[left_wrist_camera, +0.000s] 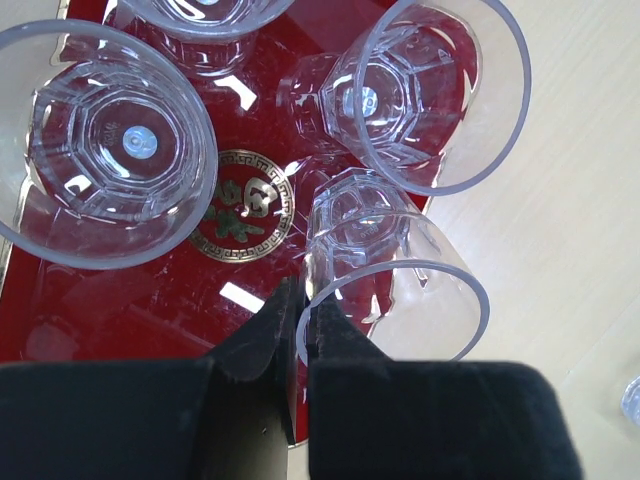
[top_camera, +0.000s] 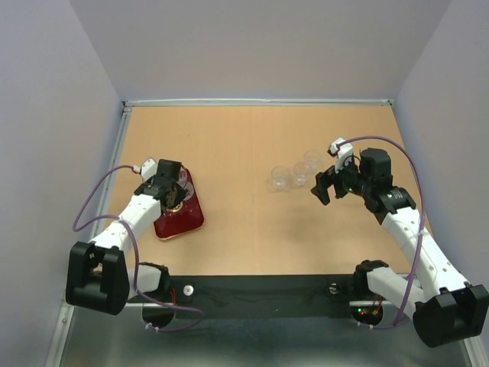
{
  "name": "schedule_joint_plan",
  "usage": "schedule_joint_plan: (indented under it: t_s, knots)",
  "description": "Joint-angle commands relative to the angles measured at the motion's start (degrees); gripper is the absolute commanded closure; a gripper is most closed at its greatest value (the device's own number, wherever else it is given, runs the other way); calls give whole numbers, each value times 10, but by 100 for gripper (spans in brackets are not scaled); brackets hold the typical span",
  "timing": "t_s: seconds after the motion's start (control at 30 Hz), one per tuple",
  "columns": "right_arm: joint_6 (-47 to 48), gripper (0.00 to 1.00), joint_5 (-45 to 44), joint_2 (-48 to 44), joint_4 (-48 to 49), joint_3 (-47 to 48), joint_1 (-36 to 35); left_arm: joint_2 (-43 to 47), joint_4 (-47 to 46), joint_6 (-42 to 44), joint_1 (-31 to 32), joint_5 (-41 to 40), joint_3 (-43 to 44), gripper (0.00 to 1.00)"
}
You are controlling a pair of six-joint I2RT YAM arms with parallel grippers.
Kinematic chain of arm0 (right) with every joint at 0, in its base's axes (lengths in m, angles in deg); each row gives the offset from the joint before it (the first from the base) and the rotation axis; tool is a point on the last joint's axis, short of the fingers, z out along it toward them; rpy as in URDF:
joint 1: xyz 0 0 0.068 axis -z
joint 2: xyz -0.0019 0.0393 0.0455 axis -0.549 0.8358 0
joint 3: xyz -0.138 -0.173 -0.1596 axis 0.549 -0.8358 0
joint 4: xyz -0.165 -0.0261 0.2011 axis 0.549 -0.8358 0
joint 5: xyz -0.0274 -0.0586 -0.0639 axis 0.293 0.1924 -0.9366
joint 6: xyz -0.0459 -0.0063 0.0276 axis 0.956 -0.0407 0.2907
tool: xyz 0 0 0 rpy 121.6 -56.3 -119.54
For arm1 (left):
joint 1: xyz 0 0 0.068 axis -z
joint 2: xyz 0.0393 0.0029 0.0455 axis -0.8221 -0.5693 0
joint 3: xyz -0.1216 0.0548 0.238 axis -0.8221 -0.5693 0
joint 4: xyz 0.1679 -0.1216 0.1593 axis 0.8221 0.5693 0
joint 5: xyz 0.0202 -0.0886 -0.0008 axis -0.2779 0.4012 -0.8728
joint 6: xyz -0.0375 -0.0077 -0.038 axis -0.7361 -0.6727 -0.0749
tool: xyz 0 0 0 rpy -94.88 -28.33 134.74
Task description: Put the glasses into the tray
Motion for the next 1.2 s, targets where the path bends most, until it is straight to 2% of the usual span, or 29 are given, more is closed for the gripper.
schedule_joint_plan:
  t_s: [0.0, 0.2, 0.43, 0.63, 0.87, 0.97, 1.07, 1.17]
  knots:
    - [6, 0, -4, -11, 29, -9, 3, -6, -20, 12, -14, 5, -10, 94]
    - [6, 0, -6, -10, 29, -10, 3, -22, -15, 19, -20, 16, 1, 79]
    - [8, 0, -8, -11, 30, -10, 4, -13, -6, 18, -22, 15, 9, 52]
    - [10, 0, -8, -11, 31, -11, 3, 19, 26, 30, -22, 9, 41, 40]
    - [17, 0, -8, -14, 30, -13, 3, 89, 67, 77, -22, 15, 88, 36]
    - [20, 0, -11, -13, 30, -15, 3, 119, 57, 125, -22, 47, 89, 36]
    - [26, 0, -18, -12, 30, -16, 3, 151, 16, 188, -22, 109, 72, 32]
    - [26, 0, -25, -10, 32, -17, 3, 181, -58, 253, -22, 231, 47, 30]
